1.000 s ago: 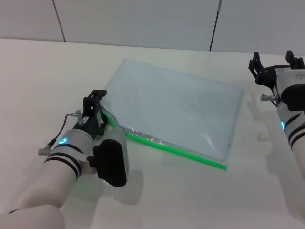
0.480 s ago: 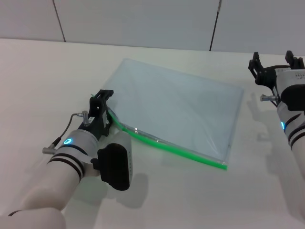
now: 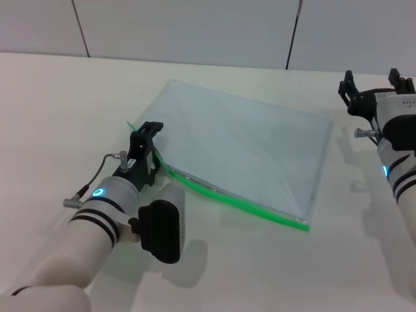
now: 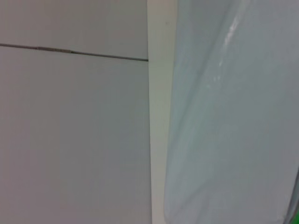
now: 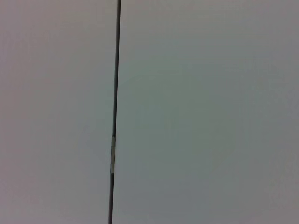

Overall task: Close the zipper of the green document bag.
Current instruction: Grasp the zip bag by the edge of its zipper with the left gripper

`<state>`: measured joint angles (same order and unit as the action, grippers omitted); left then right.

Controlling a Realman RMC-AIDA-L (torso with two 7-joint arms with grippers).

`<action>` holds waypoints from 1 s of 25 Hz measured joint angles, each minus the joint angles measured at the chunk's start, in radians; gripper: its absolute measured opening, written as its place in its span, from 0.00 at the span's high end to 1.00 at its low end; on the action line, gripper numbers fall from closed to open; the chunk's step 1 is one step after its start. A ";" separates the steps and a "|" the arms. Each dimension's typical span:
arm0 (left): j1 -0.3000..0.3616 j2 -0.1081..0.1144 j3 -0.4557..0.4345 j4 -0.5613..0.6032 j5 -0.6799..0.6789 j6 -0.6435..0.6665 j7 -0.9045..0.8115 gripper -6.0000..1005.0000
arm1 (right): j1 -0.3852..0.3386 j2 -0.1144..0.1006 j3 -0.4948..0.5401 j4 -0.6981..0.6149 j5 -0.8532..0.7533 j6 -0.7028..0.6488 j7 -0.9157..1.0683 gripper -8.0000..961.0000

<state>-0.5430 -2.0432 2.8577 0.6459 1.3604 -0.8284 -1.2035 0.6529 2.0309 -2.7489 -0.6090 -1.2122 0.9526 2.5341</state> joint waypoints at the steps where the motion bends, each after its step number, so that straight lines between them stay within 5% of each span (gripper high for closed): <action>1: 0.000 0.000 0.000 0.000 0.003 0.000 0.000 0.43 | 0.000 0.000 0.000 0.000 0.000 0.000 0.000 0.14; 9: 0.004 0.000 0.000 0.010 0.028 -0.004 0.006 0.43 | 0.000 0.000 0.000 0.000 0.000 0.000 0.000 0.14; 19: 0.018 0.003 0.000 0.039 0.071 -0.034 0.004 0.80 | -0.003 0.000 0.000 0.000 -0.002 0.000 0.000 0.14; 25: 0.019 0.005 0.000 0.047 0.077 -0.067 -0.042 0.92 | -0.004 0.000 -0.001 0.000 -0.003 0.000 0.000 0.14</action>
<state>-0.5245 -2.0386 2.8579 0.6925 1.4377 -0.8950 -1.2450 0.6489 2.0309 -2.7504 -0.6090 -1.2149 0.9526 2.5341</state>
